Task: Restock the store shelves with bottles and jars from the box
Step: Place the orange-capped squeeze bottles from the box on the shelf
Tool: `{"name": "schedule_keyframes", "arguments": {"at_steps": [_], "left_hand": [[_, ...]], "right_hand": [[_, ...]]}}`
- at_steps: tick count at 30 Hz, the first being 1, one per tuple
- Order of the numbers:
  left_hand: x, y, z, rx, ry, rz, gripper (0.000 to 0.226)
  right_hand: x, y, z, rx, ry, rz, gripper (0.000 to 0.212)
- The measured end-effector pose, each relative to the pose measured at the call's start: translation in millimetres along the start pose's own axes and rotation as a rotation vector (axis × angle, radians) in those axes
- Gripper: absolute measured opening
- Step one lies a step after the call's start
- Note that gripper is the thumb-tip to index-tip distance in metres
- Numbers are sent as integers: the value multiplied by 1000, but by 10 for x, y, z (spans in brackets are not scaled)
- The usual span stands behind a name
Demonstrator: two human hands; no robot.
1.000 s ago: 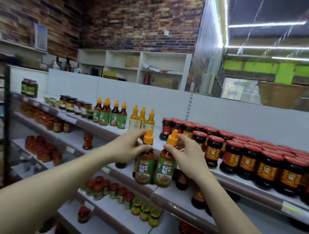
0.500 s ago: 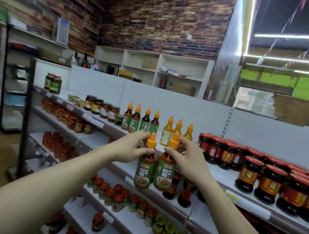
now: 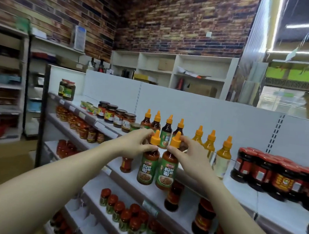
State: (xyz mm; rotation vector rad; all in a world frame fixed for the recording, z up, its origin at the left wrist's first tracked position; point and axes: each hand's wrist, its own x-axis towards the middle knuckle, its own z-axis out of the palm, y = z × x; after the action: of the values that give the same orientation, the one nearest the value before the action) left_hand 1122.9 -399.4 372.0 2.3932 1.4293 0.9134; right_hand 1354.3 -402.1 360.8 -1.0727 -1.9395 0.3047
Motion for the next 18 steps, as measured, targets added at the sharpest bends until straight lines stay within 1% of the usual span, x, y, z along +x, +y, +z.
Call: {"name": "schedule_keyframes", "arguments": {"at_steps": [3,5,9,13,18], "left_hand": [[305,-145,-48,41,15,3,21],[497,-228,-51,48,31,9,27],[792,-310,-77,-37,19,36,21],[1151,-380,-133,-6,-1,73,26],[1559,-531,-144,8,-2,165,21]], "right_hand": [[344,140,38,-31,23,-16,17],[526,239,45,-34,29,-10,16],[771,379,83,-33,43,-4,14],[993,517,93,-68,101,16,17],[1204,569,108,-135,171,81,30]]}}
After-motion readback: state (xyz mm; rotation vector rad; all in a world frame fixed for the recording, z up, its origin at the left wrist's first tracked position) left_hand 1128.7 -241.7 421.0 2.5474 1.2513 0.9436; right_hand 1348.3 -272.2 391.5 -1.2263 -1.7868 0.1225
